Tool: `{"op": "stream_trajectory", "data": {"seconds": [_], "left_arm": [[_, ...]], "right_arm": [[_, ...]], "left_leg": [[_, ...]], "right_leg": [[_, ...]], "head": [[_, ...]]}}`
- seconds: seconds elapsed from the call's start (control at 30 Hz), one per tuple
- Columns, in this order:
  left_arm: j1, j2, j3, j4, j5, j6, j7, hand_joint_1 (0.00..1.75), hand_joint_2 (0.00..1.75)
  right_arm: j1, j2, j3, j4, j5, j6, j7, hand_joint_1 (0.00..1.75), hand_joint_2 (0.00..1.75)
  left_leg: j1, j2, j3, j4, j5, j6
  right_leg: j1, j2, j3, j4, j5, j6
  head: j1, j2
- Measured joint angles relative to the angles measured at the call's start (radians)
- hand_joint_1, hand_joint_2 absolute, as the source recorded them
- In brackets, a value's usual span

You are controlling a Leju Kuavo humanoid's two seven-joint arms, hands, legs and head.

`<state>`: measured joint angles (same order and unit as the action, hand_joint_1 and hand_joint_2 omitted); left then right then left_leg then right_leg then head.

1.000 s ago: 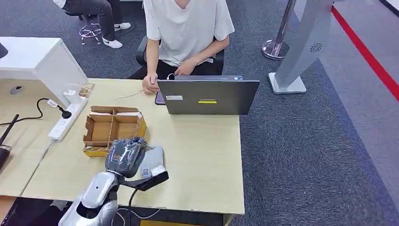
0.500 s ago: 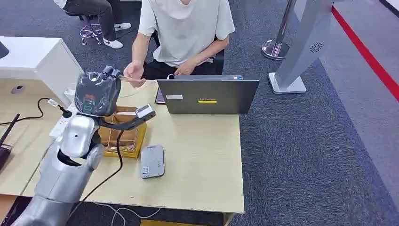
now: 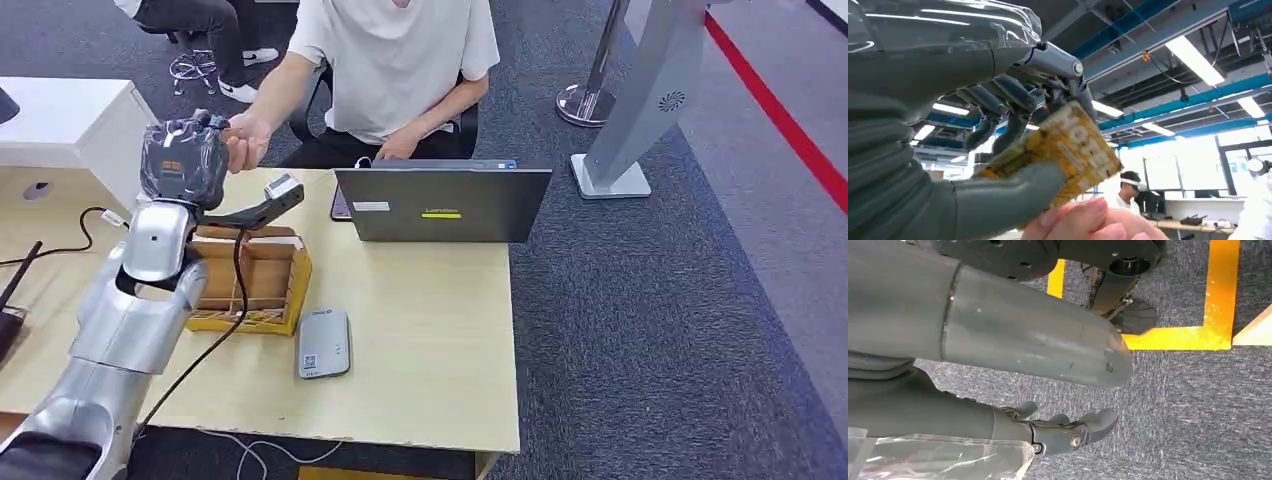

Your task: Pass the card to the sensor for recognition and then transmit it.

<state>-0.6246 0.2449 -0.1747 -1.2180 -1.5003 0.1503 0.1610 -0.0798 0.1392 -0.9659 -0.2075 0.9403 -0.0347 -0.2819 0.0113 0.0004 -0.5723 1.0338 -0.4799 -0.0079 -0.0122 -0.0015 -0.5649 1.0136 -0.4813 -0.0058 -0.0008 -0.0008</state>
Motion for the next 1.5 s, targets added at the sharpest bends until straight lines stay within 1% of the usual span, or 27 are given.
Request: {"op": "stream_trajectory", "data": {"seconds": [0.1, 0.2, 0.37, 0.43, 0.5, 0.57, 0.7, 0.77, 0.8, 0.93, 1.0, 1.07, 1.13, 1.27, 1.37, 1.4, 1.5], "left_arm": [[0.002, 0.0, 0.002, 0.008, 0.009, 0.002, -0.002, 0.0, 1.75], [0.019, -0.001, 0.006, 0.007, 0.026, 0.012, -0.023, 0.0, 1.75], [0.058, -0.003, 0.006, -0.019, 0.041, 0.018, -0.039, 0.0, 1.75], [0.084, -0.003, 0.006, -0.048, 0.061, 0.022, -0.061, 0.0, 1.75], [0.137, -0.008, 0.006, -0.123, 0.086, 0.032, -0.089, 0.0, 1.75], [0.189, -0.014, 0.005, -0.194, 0.093, 0.03, -0.093, 0.0, 1.75], [0.246, -0.018, 0.005, -0.276, 0.103, 0.03, -0.099, 0.0, 1.75], [0.289, -0.017, 0.005, -0.336, 0.116, 0.035, -0.123, 0.0, 1.75], [0.317, -0.017, 0.005, -0.366, 0.119, 0.036, -0.128, 0.0, 1.75], [0.48, -0.008, 0.002, -0.508, 0.136, 0.027, -0.135, 0.0, 1.75], [0.55, 0.002, 0.002, -0.536, 0.139, 0.026, -0.135, 0.0, 1.75], [0.601, 0.007, 0.002, -0.54, 0.147, 0.0, -0.131, 0.0, 1.75], [0.633, 0.015, 0.003, -0.537, 0.153, -0.04, -0.119, 0.0, 1.75], [0.658, 0.026, 0.007, -0.511, 0.148, -0.087, -0.103, 0.0, 1.75], [0.668, 0.026, 0.017, -0.484, 0.148, -0.107, -0.098, 0.0, 1.75], [0.67, 0.026, 0.019, -0.476, 0.148, -0.11, -0.09, 0.0, 1.75], [0.67, 0.026, 0.024, -0.46, 0.138, -0.117, -0.077, 0.0, 1.75]], "right_arm": [[0.001, 0.0, 0.0, 0.0, 0.0, -0.001, 0.0, 0.0, 0.0], [0.002, 0.0, 0.0, 0.0, -0.005, 0.0, -0.005, 0.0, 0.0], [0.006, 0.001, 0.0, 0.0, -0.007, -0.003, -0.011, 0.0, 0.0], [0.009, 0.002, -0.001, 0.0, -0.013, -0.003, -0.015, 0.0, 0.0], [0.012, 0.002, -0.005, 0.0, -0.026, -0.006, -0.021, 0.0, 0.0], [0.017, 0.003, -0.009, 0.0, -0.029, -0.009, -0.025, 0.0, 0.0], [0.019, 0.005, -0.012, 0.0, -0.034, -0.01, -0.028, 0.0, 0.0], [0.018, 0.007, -0.021, 0.0, -0.046, -0.014, -0.029, 0.0, 0.0], [0.019, 0.007, -0.026, 0.0, -0.051, -0.015, -0.031, 0.0, 0.0], [0.024, 0.007, -0.051, 0.0, -0.07, -0.016, -0.033, 0.0, 0.0], [0.026, 0.008, -0.06, 0.0, -0.069, -0.017, -0.032, 0.0, 0.0], [0.028, 0.008, -0.064, 0.0, -0.068, -0.016, -0.032, 0.0, 0.0], [0.027, 0.008, -0.07, 0.0, -0.061, -0.016, -0.032, 0.0, 0.0], [0.027, 0.008, -0.076, -0.001, -0.054, -0.015, -0.031, 0.0, 0.0], [0.027, 0.008, -0.079, 0.0, -0.049, -0.016, -0.024, 0.0, 0.0], [0.027, 0.008, -0.08, 0.0, -0.049, -0.016, -0.023, 0.0, 1.75], [0.026, 0.008, -0.084, 0.0, -0.048, -0.016, -0.015, 0.0, 1.75]], "left_leg": [[0.0, 0.0, 0.0, 0.0, 0.0, 0.0], [0.0, 0.0, 0.0, 0.0, 0.0, 0.0], [0.0, 0.0, 0.0, 0.0, 0.0, 0.0], [0.0, 0.0, 0.0, 0.0, 0.0, 0.0], [0.0, 0.001, 0.0, 0.0, 0.0, 0.0], [0.0, 0.001, -0.001, 0.0, 0.0, 0.0], [0.0, 0.001, -0.003, 0.0, 0.0, 0.0], [0.0, 0.002, -0.003, 0.0, 0.0, 0.0], [0.0, 0.002, -0.003, 0.0, 0.0, 0.0], [0.0, 0.003, -0.003, 0.0, -0.002, 0.0], [0.0, 0.004, -0.003, 0.0, -0.002, 0.001], [0.0, 0.003, -0.003, -0.001, -0.002, 0.001], [0.0, 0.003, -0.004, -0.001, -0.002, 0.001], [0.0, 0.002, -0.004, -0.001, -0.002, 0.001], [0.0, 0.003, -0.004, -0.001, -0.001, 0.001], [0.0, 0.002, -0.004, -0.001, -0.001, 0.001], [0.0, 0.002, -0.004, -0.001, -0.001, 0.001]], "right_leg": [[0.0, 0.0, 0.0, 0.0, 0.0, 0.0], [0.0, 0.0, 0.0, 0.0, 0.0, 0.0], [0.0, 0.0, -0.001, 0.0, 0.0, 0.0], [0.0, 0.0, -0.001, 0.0, 0.0, 0.0], [0.0, 0.001, -0.001, 0.0, 0.0, 0.0], [0.0, 0.001, -0.002, 0.0, 0.0, 0.0], [0.0, 0.001, -0.004, 0.0, 0.0, 0.0], [0.0, 0.002, -0.003, 0.0, 0.0, 0.0], [0.0, 0.002, -0.003, 0.0, 0.0, 0.0], [0.0, 0.004, -0.004, 0.0, 0.0, 0.0], [0.0, 0.004, -0.004, -0.001, -0.001, 0.001], [0.0, 0.002, -0.004, -0.001, -0.002, 0.001], [0.0, 0.002, -0.004, -0.001, -0.001, 0.001], [0.0, 0.002, -0.004, 0.0, -0.001, 0.001], [0.0, 0.002, -0.004, 0.0, 0.0, 0.001], [0.0, 0.002, -0.004, 0.0, 0.0, 0.001], [0.0, 0.002, -0.004, 0.0, 0.0, 0.001]], "head": [[0.0, 0.0], [0.0, 0.0], [0.0, 0.0], [0.0, 0.0], [-0.001, 0.0], [0.0, 0.0], [0.0, 0.0], [0.0, 0.0], [-0.001, 0.0], [0.0, 0.0], [0.0, 0.0], [0.0, 0.0], [0.0, 0.0], [0.0, 0.0], [0.0, 0.0], [0.0, 0.0], [0.0, 0.0]]}}
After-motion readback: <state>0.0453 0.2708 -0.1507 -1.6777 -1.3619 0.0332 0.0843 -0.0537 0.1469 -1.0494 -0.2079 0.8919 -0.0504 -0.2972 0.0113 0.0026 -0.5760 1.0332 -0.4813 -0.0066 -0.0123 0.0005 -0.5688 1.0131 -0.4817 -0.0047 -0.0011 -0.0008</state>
